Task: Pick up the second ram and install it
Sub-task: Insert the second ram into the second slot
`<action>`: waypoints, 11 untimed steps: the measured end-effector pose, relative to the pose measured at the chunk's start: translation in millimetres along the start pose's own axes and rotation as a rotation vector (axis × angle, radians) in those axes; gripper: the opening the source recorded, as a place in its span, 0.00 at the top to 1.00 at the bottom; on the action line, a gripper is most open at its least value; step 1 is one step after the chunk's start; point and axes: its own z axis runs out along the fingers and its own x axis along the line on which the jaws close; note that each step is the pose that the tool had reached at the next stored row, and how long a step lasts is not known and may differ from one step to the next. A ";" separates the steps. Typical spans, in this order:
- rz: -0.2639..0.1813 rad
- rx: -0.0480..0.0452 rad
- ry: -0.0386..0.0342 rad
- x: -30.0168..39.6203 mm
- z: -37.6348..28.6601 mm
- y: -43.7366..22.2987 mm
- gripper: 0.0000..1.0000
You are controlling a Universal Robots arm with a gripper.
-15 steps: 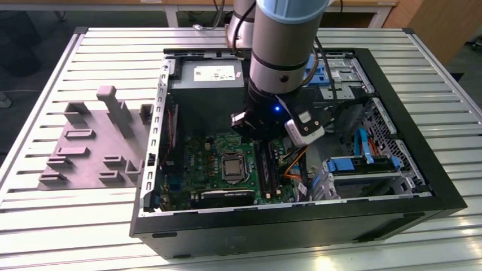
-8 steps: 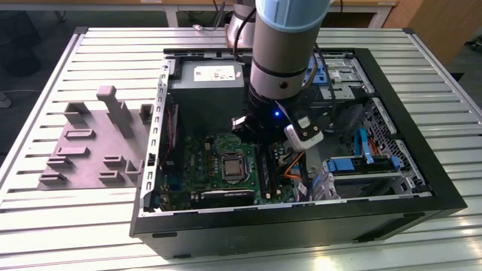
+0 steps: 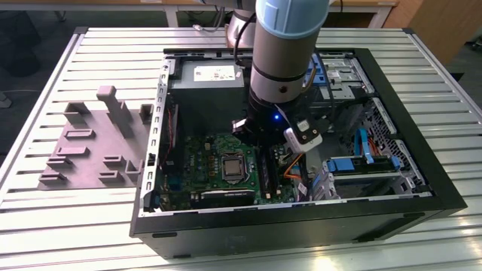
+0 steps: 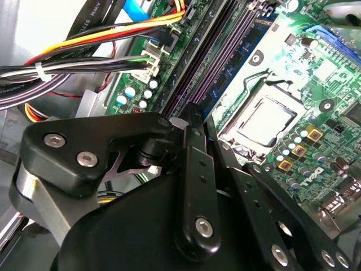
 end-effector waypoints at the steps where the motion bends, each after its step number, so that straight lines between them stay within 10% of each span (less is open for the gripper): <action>1: 0.000 0.0000 0.0000 0.0 0.7 0.0 0.86; 11: 0.000 0.0001 0.0000 0.0 1.5 0.0 0.86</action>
